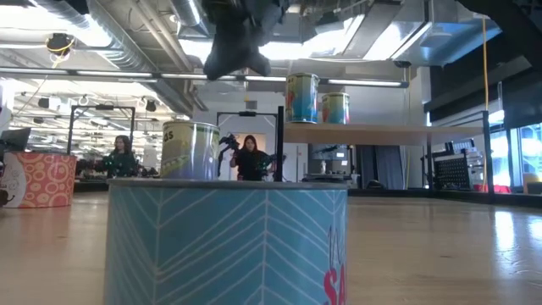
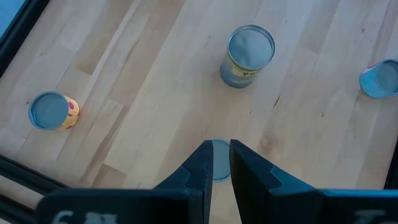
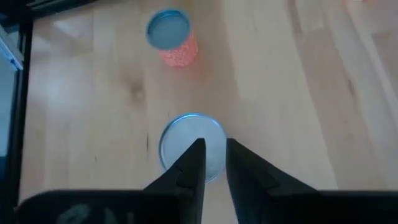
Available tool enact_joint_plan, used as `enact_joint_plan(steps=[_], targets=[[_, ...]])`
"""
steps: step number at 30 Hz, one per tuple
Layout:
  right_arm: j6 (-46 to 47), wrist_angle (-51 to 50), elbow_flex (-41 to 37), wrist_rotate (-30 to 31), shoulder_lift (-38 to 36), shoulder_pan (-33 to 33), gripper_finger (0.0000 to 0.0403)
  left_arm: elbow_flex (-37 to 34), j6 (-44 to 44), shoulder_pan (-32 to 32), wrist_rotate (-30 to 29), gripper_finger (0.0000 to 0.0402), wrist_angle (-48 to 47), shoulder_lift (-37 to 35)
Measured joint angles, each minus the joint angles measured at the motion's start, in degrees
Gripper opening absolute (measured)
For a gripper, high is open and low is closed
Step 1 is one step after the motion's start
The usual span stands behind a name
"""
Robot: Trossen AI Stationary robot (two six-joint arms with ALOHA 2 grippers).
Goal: Pick and place cans onto a shelf
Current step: Put the canned peas on the shelf
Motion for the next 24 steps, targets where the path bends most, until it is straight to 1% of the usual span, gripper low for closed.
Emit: enact_joint_plan(steps=[2, 7, 11, 24], targets=[[0.6, -0.7, -0.1, -1.7, 0.1, -0.2, 0.0064, 0.0, 0.0, 0.0, 0.0, 0.0047, 0.2, 0.0], [2.1, -0.8, -0.1, -3.4, 1.8, -0.4, 0.0064, 0.0, 0.0, 0.0, -0.6, 0.0047, 0.5, 0.0], [2.0, -1.0, -0.1, -3.7, 3.3, -0.3, 0.0064, 0.0, -0.3, 0.0, -1.6, 0.0047, 0.6, 0.0], [0.0, -2.3, -0.2, -3.6, 6.1, -0.4, 0.0064, 0.0, -0.3, 0.1, -1.7, 0.0047, 1.7, 0.0]])
